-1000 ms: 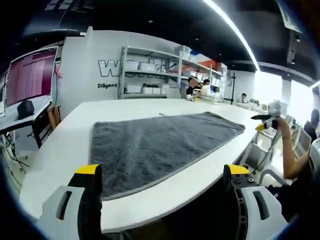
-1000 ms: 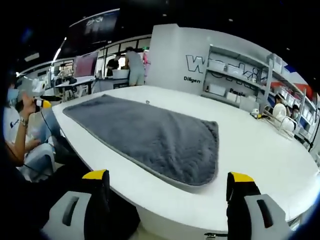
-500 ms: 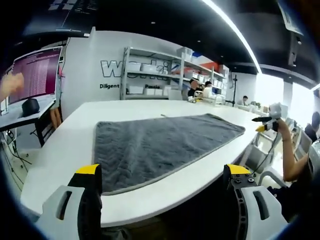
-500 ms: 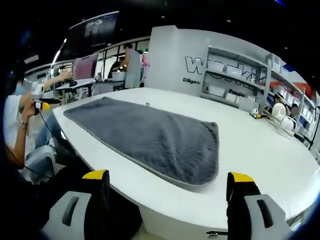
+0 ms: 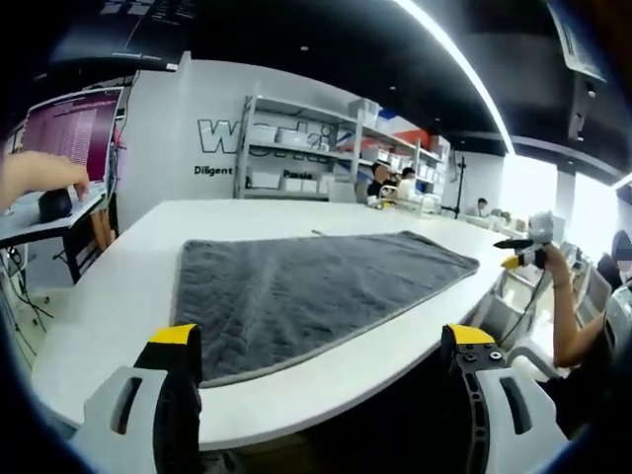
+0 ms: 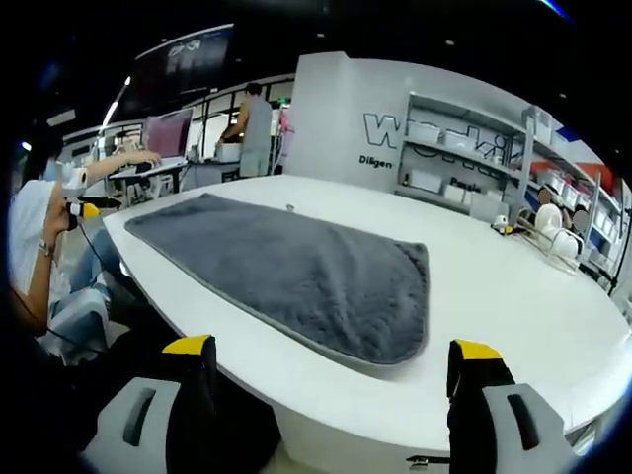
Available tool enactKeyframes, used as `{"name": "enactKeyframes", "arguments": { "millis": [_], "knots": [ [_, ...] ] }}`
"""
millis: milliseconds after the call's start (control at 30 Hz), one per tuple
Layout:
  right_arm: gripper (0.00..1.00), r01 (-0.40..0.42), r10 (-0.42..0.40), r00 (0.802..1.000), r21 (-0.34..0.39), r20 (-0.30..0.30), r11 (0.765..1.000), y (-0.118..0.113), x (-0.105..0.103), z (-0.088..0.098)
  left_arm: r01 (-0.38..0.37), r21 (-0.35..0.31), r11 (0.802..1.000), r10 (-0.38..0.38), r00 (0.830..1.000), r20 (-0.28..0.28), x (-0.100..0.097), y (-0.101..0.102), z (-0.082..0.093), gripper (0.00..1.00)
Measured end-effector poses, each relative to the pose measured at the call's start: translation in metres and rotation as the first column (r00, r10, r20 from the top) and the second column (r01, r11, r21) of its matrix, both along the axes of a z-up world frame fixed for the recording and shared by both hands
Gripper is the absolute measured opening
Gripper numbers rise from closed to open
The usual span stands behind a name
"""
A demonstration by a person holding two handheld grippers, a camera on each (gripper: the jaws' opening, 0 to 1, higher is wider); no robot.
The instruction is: Open the folded towel by lifting each exposed corner and separating the folded layers until the towel lies flat within the target outline without major curled edges
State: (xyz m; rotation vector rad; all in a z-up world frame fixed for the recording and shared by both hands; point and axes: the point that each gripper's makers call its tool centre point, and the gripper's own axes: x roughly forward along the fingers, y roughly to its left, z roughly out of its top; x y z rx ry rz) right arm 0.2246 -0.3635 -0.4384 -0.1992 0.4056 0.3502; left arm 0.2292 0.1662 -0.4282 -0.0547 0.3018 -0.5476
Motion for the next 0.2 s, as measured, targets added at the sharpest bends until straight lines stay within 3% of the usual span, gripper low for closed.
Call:
{"name": "enactKeyframes", "arguments": {
  "millis": [200],
  "knots": [
    [0.99, -0.003, 0.003, 1.000, 0.006, 0.012, 1.000, 0.0012, -0.0020, 0.0024, 0.003, -0.008, 1.000, -0.003, 1.000, -0.003, -0.0019, -0.0016, -0.0014, 0.99]
  ]
}}
